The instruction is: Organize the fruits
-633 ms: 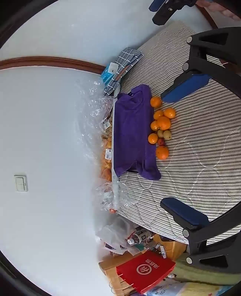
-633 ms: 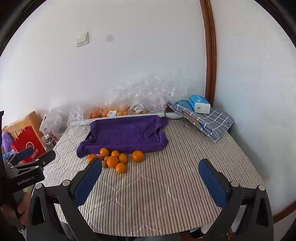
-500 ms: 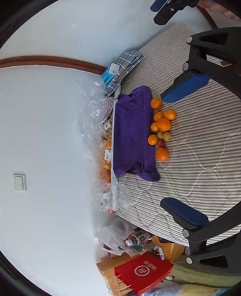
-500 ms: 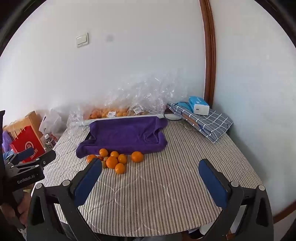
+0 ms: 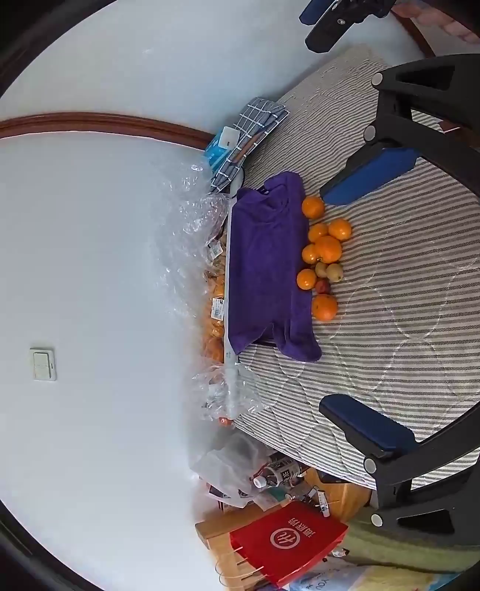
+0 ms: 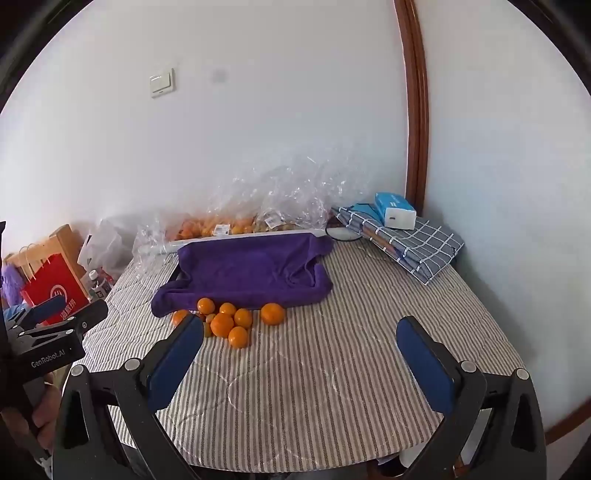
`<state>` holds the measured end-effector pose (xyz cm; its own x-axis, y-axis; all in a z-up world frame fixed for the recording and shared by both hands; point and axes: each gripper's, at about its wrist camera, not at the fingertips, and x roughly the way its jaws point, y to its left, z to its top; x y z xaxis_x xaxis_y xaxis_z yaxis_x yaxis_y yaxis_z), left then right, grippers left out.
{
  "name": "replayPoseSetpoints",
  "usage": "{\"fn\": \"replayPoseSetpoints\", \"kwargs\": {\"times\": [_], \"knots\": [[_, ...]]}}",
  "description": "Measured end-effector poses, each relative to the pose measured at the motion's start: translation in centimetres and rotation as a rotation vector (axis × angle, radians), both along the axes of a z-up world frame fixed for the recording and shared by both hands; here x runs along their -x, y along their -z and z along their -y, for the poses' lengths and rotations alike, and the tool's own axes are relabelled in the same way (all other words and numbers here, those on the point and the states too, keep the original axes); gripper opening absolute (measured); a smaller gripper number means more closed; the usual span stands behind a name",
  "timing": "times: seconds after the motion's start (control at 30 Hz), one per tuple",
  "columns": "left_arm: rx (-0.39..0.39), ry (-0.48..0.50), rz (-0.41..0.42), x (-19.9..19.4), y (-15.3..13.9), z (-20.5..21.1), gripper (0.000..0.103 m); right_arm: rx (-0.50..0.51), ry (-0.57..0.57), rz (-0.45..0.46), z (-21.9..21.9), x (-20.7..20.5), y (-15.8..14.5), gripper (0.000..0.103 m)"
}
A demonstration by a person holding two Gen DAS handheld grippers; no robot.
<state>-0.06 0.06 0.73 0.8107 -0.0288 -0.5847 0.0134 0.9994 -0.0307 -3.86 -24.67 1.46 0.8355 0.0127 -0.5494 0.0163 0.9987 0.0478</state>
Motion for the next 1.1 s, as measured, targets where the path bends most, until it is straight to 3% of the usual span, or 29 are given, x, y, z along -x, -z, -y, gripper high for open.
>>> {"fn": "replayPoseSetpoints", "kwargs": {"times": [1.1], "knots": [[0.0,-0.003,0.021,0.85,0.13,-0.26,0.103,-0.022,-0.022,0.001,-0.64,0.09,0.63,0.103]]}}
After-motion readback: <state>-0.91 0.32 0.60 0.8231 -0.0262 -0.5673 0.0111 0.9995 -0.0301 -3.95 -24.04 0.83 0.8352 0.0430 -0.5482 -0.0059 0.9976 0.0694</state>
